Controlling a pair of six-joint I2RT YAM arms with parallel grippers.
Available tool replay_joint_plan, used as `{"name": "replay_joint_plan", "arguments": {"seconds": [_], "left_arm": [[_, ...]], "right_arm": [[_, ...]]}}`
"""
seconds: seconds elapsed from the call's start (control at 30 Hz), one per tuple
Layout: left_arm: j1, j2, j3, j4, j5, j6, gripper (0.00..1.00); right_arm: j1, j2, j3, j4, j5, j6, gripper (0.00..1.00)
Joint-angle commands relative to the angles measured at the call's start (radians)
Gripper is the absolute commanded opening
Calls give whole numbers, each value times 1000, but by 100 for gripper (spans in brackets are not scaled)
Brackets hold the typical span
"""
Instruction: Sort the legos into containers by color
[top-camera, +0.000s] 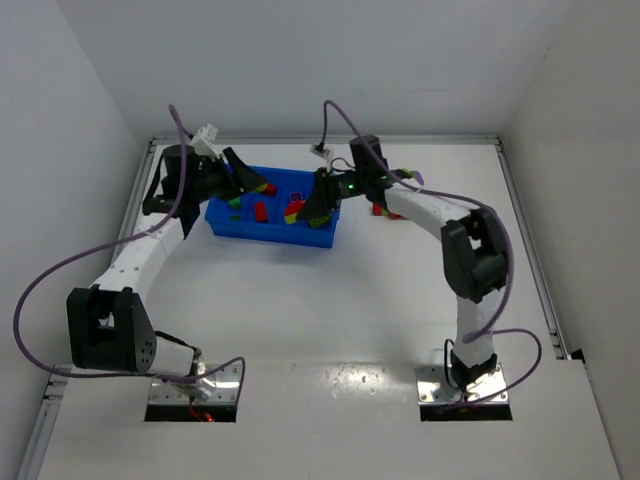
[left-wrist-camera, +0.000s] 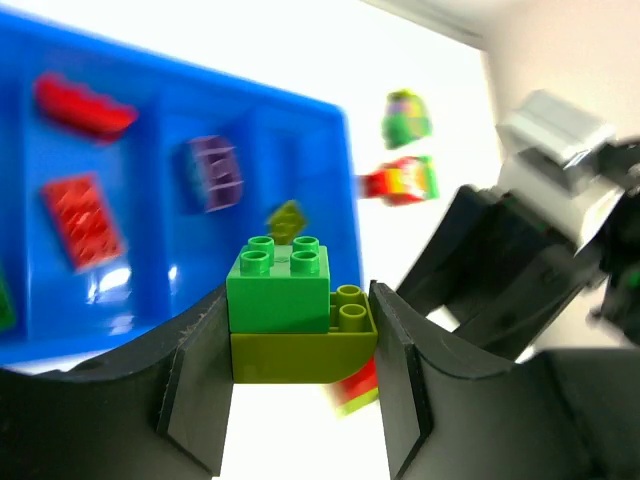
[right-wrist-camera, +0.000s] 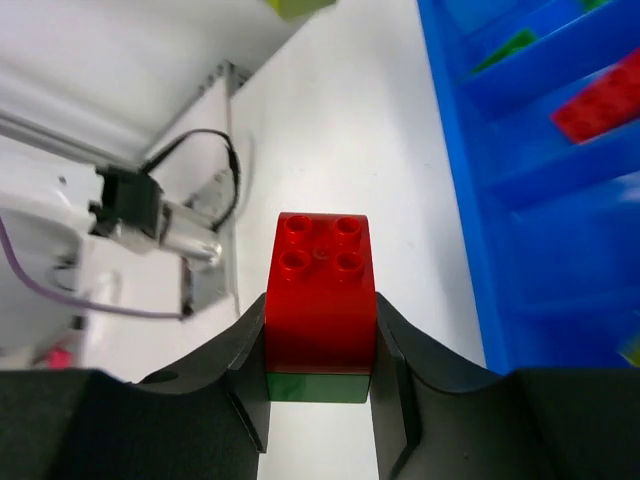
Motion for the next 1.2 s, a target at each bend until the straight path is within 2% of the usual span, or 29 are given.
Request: {"name": "replay_joint_plan", "arguments": {"seconds": [0.0,0.03,0.07,0.13,0.2,0.27,0.3,0.37,0.43,0.6,0.77,0.83,1.03,1.1,1.13,1.17], "left_arm": [[82,-3,13,175,482,13,2],[82,38,25,175,533,-2,2],[82,61,25,219,637,-27,2],[82,98,13,321,726,-150,2],[66,126,1,373,809,-160,2],[26,172,81,277,916,-3,6],[10,189,118,100,950,171,6],[-22,215,169,-33,1000,298,8],[-36,224,180,-78,1052,369,10],[-91,252,180,-96,1225,417,17],[-143,230,142,-110,1234,478,17],[-152,230,103,-110,1196,498,17],[-161,184,43,-170,1100,637,17],[-171,184,66,-297,1049,792,17],[-171,184,83,-444,1023,868,17],[-184,198,105,-531,995,1057,17]], "right_arm": [[-42,-185,-17,-292,-8,-351,0],[-54,-203,-34,-339,23,-457,0],[-66,-234,-56,-405,32,-493,0],[-79,-257,-81,-444,54,-546,0],[-93,-289,-122,-456,54,-547,0],[-116,-312,-164,-456,65,-547,0],[-116,-330,-184,-447,77,-547,0],[-125,-346,-199,-447,88,-547,0],[-134,-355,-211,-447,98,-557,0],[-143,-374,-221,-473,107,-594,0],[-163,-383,-230,-496,107,-616,0],[-163,-392,-239,-522,107,-637,0],[-163,-392,-320,-638,244,-849,0],[-172,-381,-360,-672,297,-910,0],[-172,-381,-386,-672,311,-910,0],[-172,-381,-396,-672,321,-919,0]]}}
